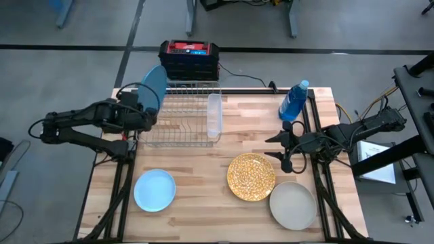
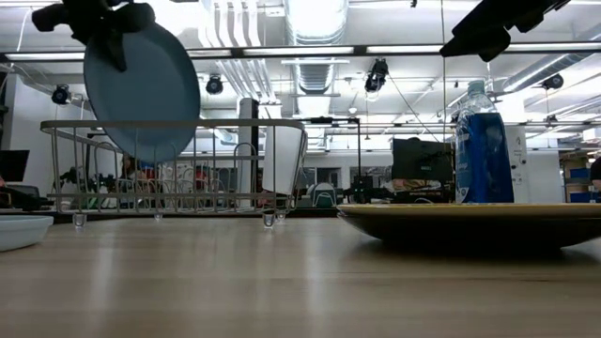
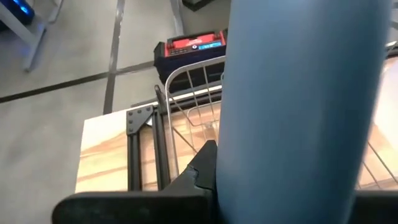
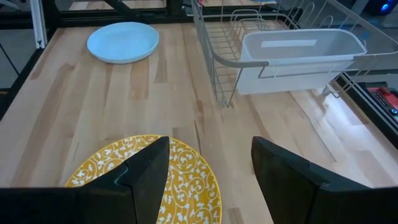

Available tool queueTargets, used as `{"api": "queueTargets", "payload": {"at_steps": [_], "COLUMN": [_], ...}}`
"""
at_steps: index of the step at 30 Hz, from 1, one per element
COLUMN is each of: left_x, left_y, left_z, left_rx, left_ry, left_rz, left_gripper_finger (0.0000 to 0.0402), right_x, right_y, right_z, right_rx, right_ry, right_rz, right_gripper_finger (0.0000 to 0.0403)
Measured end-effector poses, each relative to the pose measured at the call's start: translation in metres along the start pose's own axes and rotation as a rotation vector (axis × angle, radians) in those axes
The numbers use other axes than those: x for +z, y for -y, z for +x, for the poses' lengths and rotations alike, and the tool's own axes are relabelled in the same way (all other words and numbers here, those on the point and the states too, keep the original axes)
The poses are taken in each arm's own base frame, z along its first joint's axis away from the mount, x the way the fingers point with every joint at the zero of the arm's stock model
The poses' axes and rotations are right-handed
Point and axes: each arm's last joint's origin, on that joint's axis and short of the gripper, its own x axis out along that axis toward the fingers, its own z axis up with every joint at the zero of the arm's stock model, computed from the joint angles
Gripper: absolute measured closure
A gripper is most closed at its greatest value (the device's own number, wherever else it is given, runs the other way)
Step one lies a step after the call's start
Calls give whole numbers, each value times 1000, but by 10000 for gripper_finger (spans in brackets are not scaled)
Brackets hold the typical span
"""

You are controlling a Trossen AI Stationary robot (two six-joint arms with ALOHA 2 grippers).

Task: Sort dishes
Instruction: Put the blue plate in the dish rack

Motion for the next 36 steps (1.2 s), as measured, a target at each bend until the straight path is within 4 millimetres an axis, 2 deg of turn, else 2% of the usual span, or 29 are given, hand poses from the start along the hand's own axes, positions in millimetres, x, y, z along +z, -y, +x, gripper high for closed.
{"api": "queueTargets", "payload": {"at_steps": [12, 23, 36], "left_x": [-7, -8, -23], "left_y": [-15, -14, -10], "left_z": [7, 9, 20], "left_rx": [21, 36, 53], "left_ry": [-28, -35, -130], "left_rz": [13, 19, 39], "left_gripper_finger": [400, 401, 401], "right_x": [-3, -3, -4], "right_y": [0, 0, 0], "right_z": [2, 2, 2], "right_rx": [-2, -1, -1], "right_ry": [-9, -4, -6], "right_rz": [-4, -4, -6], "right_gripper_finger": [183, 182, 179]}}
